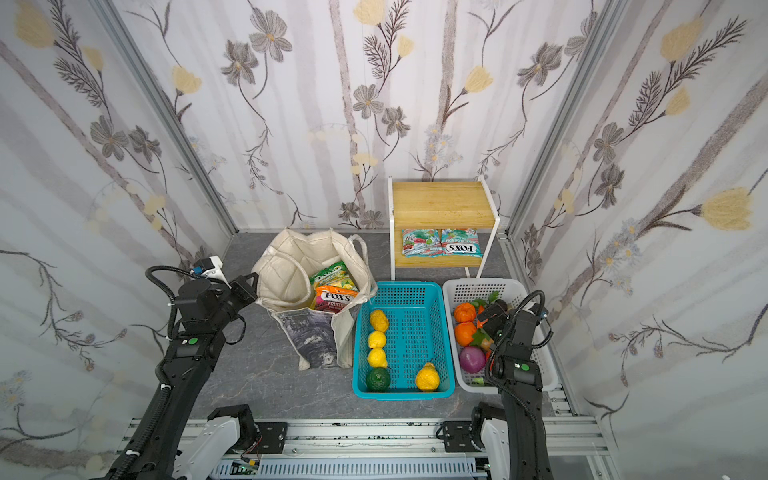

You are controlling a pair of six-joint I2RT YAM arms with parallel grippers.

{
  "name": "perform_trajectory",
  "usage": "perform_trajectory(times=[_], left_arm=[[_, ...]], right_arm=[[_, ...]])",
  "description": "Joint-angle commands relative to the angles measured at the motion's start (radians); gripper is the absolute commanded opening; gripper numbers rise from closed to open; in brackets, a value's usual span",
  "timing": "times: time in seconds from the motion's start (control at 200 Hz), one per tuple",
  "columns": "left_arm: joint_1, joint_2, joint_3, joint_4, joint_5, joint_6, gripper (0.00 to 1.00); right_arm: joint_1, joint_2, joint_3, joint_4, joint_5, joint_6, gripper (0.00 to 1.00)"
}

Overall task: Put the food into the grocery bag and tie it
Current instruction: 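Lower the right gripper toward the vegetables near the potato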

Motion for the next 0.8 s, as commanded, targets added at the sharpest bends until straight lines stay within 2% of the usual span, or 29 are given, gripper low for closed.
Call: perform_trajectory(times=[0.0, 0.195, 0.33, 0.44, 0.52, 0.55, 0.66, 0.729, 0.794], left_arm=[[0.002, -0.004, -0.001, 0.04, -0.009, -0.002, 0.0], [0.003, -0.005, 0.001, 0.04, -0.006, -0.003, 0.0], [0.002, -0.004, 0.001, 0.04, -0.002, -0.002, 0.0], [0.003, -0.003, 0.001, 0.04, -0.003, -0.003, 0.0], [0.002, -0.004, 0.003, 0.04, -0.001, -0.001, 0.0], [0.002, -0.004, 0.002, 0.04, -0.002, -0.001, 0.0], [0.003, -0.005, 0.001, 0.04, -0.002, 0.002, 0.0], [0.002, -0.005, 0.001, 0.04, -0.003, 0.001, 0.0], [0.002, -0.006, 0.001, 0.039, -0.001, 0.001, 0.0]], right_arm=[[0.007, 0.091, 0.053, 0.043, 0.035, -0.132, 1.0], [0.029, 0.283, 0.112, 0.044, -0.034, -0.196, 1.0], [0.084, 0.31, 0.11, 0.043, 0.051, -0.2, 0.95], [0.098, 0.331, 0.107, 0.046, 0.049, -0.202, 0.82], [0.097, 0.358, 0.108, 0.051, 0.012, -0.204, 0.63], [0.098, 0.367, 0.11, 0.049, 0.007, -0.206, 0.58], [0.098, 0.375, 0.103, 0.051, 0.0, -0.206, 0.52], [0.098, 0.378, 0.1, 0.057, -0.007, -0.206, 0.42], [0.098, 0.391, 0.101, 0.056, -0.014, -0.208, 0.45]])
